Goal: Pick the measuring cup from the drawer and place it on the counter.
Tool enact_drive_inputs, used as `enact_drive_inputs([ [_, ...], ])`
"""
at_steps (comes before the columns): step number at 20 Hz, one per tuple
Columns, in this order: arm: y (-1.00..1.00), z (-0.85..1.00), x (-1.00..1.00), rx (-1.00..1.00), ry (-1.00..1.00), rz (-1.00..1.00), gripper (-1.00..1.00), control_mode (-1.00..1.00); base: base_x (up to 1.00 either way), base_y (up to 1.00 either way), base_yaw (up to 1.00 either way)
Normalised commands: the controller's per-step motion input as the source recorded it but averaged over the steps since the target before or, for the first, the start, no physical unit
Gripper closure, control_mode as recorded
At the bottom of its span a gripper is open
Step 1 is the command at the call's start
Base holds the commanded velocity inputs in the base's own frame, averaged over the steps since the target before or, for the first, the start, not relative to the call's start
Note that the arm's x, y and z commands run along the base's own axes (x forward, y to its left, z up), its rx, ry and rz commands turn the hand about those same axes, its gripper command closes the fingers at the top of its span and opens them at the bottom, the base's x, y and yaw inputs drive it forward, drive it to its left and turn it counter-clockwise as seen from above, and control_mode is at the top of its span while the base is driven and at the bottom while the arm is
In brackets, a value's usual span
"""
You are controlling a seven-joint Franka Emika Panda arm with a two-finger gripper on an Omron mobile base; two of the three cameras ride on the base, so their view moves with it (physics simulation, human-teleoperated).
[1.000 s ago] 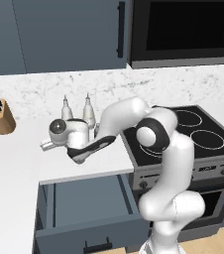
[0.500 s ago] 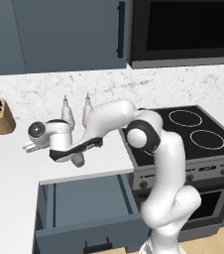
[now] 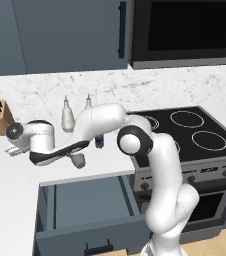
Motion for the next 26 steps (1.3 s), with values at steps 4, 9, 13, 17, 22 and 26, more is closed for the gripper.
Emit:
enact_drive_inputs([
  [4, -0.6, 0.0, -1.0, 0.01, 0.05, 0.0, -1.0, -1.0, 0.0, 0.0, 0.0],
  [9, -1.0, 0.05, -1.0, 0.04, 0.04, 0.0, -1.0, -1.0, 0.0, 0.0, 0.0],
  [13, -1.0, 0.19, -0.63, 0.05, 0.05, 0.0, -1.0, -1.0, 0.0, 0.0, 0.0],
  [17, -1.0, 0.26, -0.27, 0.03, 0.07, 0.0, -1.0, -1.0, 0.0, 0.0, 0.0],
  [22, -1.0, 0.22, -0.31, 0.13, 0.12, 0.0, -1.0, -1.0, 0.0, 0.0, 0.0],
  [26, -1.0, 0.14, -0.26, 0.09, 0.03, 0.0, -1.0, -1.0, 0.0, 0.0, 0.0],
])
